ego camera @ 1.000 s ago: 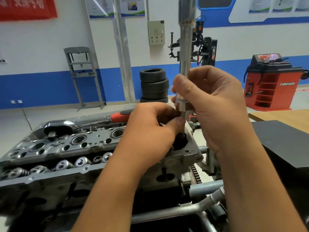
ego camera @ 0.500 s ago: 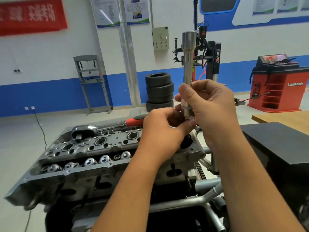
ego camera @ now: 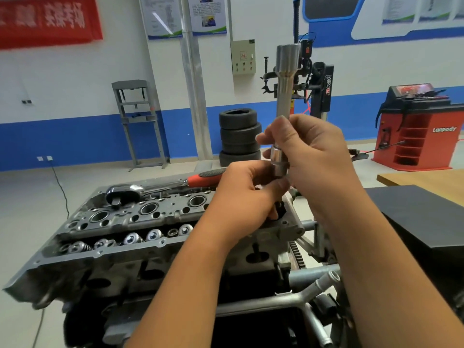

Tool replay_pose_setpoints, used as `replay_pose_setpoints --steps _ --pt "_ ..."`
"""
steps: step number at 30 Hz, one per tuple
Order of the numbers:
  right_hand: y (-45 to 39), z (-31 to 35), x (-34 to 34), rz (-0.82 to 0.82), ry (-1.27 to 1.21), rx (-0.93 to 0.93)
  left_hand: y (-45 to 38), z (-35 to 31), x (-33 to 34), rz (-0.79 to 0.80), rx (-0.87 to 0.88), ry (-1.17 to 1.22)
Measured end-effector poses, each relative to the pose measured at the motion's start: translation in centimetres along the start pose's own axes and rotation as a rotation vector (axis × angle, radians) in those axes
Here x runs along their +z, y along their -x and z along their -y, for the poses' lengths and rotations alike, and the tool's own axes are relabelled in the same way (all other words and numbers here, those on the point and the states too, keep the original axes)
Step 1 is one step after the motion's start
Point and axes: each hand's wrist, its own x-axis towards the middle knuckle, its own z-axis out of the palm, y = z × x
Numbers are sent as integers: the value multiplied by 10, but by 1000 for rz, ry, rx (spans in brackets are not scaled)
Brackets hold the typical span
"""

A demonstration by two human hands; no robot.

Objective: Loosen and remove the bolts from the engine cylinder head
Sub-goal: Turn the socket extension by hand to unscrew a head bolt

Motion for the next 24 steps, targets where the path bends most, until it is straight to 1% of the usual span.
replay_pose_setpoints --steps 2,4,7,8,11,12,14,16,18,19,20,23,24 --pt "0 0 0 15 -17 39 0 0 -1 -10 -5 11" --pt "1 -1 0 18 -79 66 -1 -1 1 -78 7 -30" --pt "3 -1 1 -21 -111 41 0 -1 4 -182 20 -61" --pt "3 -1 2 -42 -106 33 0 -1 3 -169 22 -52" --pt "3 -1 9 -68 -81 35 1 -2 -2 11 -12 43" --pt "3 -1 11 -64 -83 43 2 -2 -3 36 -25 58" --pt "3 0 12 -53 -114 64 2 -2 -4 -10 -13 30" --pt "4 0 12 -37 -141 68 1 -2 -2 -107 -12 -24" --pt "5 1 10 -48 -145 56 1 -2 0 -184 -19 -60" --pt "5 1 10 -65 -144 48 0 -1 0 -191 -18 -67" --pt "6 1 10 -79 -136 38 1 -2 0 -166 -9 -48" --pt "5 0 12 -96 -67 11 2 -3 -2 -16 -8 84" --pt "4 0 12 -99 -54 19 2 -4 -3 -6 -18 103"
